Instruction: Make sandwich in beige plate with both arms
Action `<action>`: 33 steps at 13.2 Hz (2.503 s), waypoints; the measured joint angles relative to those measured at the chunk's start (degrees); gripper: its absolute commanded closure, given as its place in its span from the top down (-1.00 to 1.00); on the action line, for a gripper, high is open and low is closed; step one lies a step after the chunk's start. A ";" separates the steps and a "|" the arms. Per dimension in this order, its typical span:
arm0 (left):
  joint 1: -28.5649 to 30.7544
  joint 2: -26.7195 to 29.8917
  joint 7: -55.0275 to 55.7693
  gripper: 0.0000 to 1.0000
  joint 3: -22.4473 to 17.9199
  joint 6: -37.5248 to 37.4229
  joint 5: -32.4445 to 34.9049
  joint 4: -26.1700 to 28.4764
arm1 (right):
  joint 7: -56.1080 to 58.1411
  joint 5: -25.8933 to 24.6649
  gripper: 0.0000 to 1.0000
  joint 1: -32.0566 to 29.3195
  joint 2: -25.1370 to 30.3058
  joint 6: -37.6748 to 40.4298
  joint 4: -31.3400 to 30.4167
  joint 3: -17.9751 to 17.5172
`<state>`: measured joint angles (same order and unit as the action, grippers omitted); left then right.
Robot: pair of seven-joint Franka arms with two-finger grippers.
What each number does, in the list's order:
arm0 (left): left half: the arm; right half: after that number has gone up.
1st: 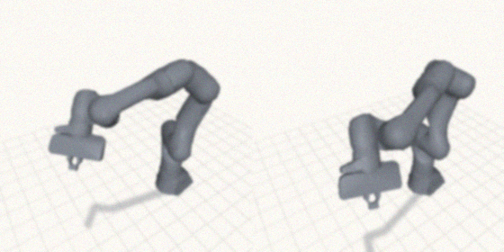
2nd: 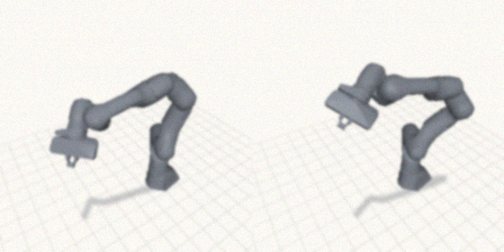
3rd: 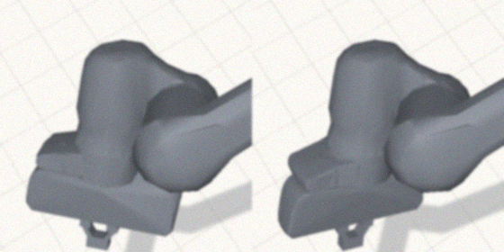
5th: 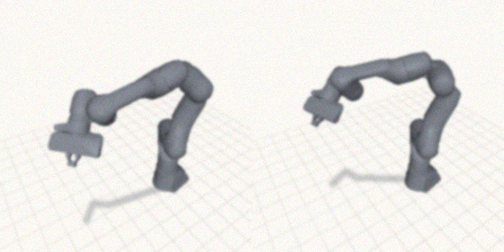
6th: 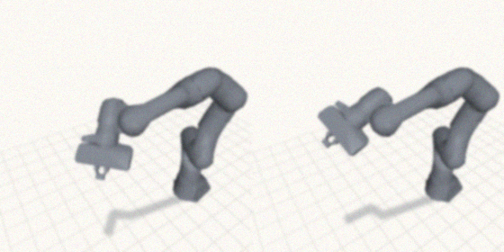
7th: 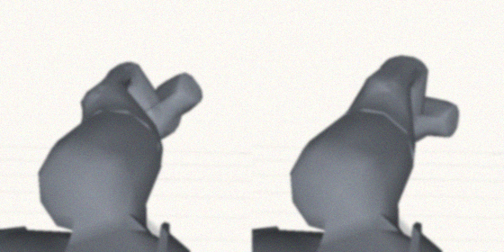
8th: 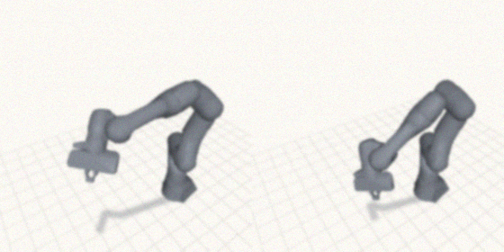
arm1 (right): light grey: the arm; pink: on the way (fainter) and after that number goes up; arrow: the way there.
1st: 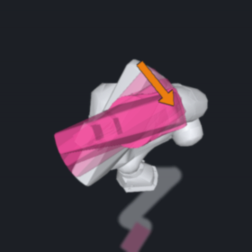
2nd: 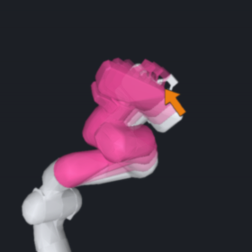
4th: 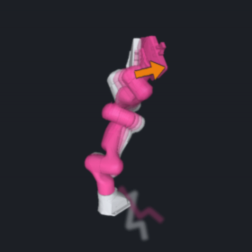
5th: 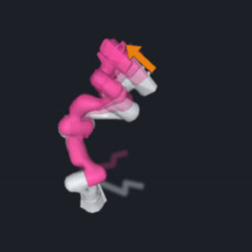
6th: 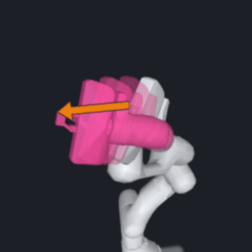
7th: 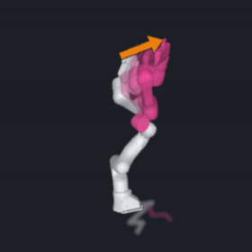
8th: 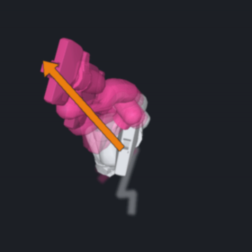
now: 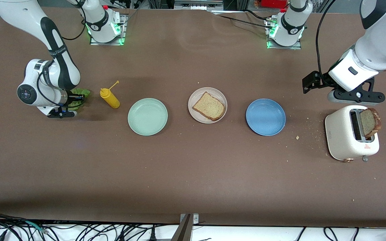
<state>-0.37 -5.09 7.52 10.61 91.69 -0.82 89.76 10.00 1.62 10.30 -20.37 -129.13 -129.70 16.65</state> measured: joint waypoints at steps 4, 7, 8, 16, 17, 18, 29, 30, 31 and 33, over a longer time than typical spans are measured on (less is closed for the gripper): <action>0.01 0.00 0.00 1.00 -0.01 0.00 0.00 0.00 | 0.04 -0.02 -1.00 0.00 2.12 2.82 2.16 0.00; 0.04 0.00 0.00 1.00 -0.03 0.00 0.00 0.00 | 0.04 -0.25 -1.00 0.00 3.71 16.02 10.97 0.00; 0.04 0.00 0.00 1.00 -0.04 0.00 0.00 0.00 | 0.04 -0.41 -1.00 0.00 4.17 20.67 14.58 0.00; 0.10 0.00 0.00 1.00 -0.04 0.00 0.00 0.00 | -18.50 4.58 -1.00 0.10 7.42 45.13 36.01 -9.03; 0.10 0.00 0.00 1.00 -0.04 0.00 0.00 0.00 | -22.76 6.89 -1.00 0.15 7.83 45.44 36.53 -10.87; 0.10 0.00 0.00 1.00 -0.04 0.00 0.00 0.00 | -27.37 9.59 -1.00 0.22 8.15 45.46 36.74 -12.69; 0.14 -0.02 0.00 1.00 -0.30 -0.03 0.00 0.00 | -75.15 29.91 -1.00 17.46 2.94 20.39 36.61 -19.18; 0.14 -0.02 0.00 1.00 -0.31 -0.03 0.00 0.00 | -78.24 30.59 -1.00 19.62 1.10 17.34 36.59 -19.22; 0.14 -0.02 0.00 1.00 -0.33 -0.04 0.00 0.00 | -80.87 30.86 -1.00 21.68 -0.68 14.48 36.57 -19.27; 0.16 -0.02 0.00 1.00 -0.40 -0.04 0.00 0.00 | -86.35 30.40 -1.00 25.77 -3.84 9.10 36.58 -19.40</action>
<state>-0.22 -5.11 7.52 10.21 91.66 -0.82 89.76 -76.35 32.02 36.07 -24.21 -120.03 -93.13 -2.76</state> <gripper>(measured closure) 0.000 0.965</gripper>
